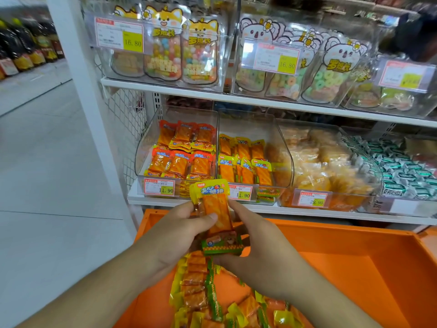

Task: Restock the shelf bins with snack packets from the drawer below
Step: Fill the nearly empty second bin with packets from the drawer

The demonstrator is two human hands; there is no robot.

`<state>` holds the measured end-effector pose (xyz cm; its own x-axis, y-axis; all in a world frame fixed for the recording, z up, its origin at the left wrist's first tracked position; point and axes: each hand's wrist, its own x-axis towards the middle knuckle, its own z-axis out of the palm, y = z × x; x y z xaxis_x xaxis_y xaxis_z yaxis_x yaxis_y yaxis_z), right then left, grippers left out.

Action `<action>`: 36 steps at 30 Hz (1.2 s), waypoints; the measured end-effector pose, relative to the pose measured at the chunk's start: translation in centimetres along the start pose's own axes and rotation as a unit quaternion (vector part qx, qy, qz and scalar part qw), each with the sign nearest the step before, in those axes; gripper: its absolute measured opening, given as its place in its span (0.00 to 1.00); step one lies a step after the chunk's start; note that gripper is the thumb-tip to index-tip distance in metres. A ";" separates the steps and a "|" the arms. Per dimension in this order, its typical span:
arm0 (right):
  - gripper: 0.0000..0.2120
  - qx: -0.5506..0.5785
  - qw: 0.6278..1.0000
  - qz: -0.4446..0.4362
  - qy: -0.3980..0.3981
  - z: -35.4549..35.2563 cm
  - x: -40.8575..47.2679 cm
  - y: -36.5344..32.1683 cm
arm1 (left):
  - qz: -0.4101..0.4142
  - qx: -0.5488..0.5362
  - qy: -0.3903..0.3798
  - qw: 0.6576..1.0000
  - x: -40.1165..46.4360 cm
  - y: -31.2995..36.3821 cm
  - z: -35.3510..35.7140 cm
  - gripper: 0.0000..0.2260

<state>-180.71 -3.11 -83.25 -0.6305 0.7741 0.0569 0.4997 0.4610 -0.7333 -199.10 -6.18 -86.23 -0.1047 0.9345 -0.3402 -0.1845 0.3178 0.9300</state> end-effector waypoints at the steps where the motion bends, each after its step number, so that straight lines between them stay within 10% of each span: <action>1: 0.41 0.003 1.000 -0.002 0.004 0.0 0.1 0.1 | 0.002 0.003 0.000 1.000 0.1 0.0 0.0 0.09; 7: 0.40 0.010 1.000 0.009 -0.026 -0.3 0.1 0.2 | 0.006 0.025 0.002 1.000 0.5 -0.4 -0.5 0.09; 17: 0.07 0.230 0.961 0.144 0.047 0.0 1.9 2.2 | 0.035 0.052 -0.019 0.998 0.5 0.1 -0.1 0.20; 26: 0.13 0.306 0.928 0.170 0.125 -3.0 4.8 1.5 | 0.112 0.128 0.002 0.985 2.8 3.9 0.9 0.14; 31: 0.16 0.302 0.899 0.230 0.219 -6.5 11.9 3.5 | 0.281 0.497 0.108 0.814 7.5 5.2 -1.0 0.23; 36: 0.13 0.239 0.901 0.263 0.249 -7.6 21.4 7.9 | 0.286 0.664 0.077 0.687 11.2 3.6 -3.2 0.29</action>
<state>-185.73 20.36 -82.65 0.0233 0.9846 -0.1733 0.2635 -0.1732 -0.9490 -204.04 4.91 -87.15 0.0891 0.9720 0.2177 0.9729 -0.1318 0.1902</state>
